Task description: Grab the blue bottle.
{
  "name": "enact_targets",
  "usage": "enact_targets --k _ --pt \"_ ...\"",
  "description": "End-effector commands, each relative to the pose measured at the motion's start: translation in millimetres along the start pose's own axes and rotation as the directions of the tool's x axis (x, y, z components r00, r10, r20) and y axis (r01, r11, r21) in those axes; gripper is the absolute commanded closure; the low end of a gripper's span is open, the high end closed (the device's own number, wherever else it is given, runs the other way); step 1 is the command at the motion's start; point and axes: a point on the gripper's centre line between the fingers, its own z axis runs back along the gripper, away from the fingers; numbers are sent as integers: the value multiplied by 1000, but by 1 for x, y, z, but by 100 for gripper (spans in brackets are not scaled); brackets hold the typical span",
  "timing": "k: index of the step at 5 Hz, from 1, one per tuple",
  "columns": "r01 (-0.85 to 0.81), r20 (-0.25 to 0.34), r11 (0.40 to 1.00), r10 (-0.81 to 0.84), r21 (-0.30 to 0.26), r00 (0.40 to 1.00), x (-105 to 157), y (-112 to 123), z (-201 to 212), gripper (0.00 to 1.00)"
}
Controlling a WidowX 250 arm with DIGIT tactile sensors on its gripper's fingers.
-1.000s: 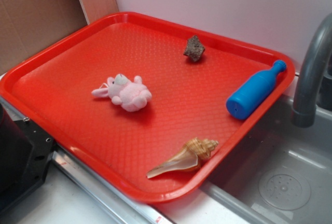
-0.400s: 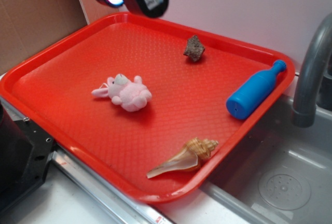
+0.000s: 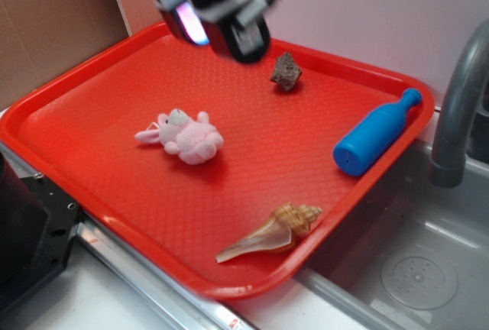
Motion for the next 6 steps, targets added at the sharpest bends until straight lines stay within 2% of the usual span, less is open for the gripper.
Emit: enact_targets --k 1,2,3,4,5,6 --pt "60 -2 998 -60 34 998 47 5 -42 0" --pt "63 -34 997 -61 46 998 51 -5 -58 0" --pt "68 -16 997 -68 43 998 55 -12 -70 0" --pt "76 10 996 -77 44 997 82 -13 -78 0" --pt "41 22 997 -42 61 999 93 -11 -90 0" --pt "52 17 997 -53 53 998 106 -9 -93 0"
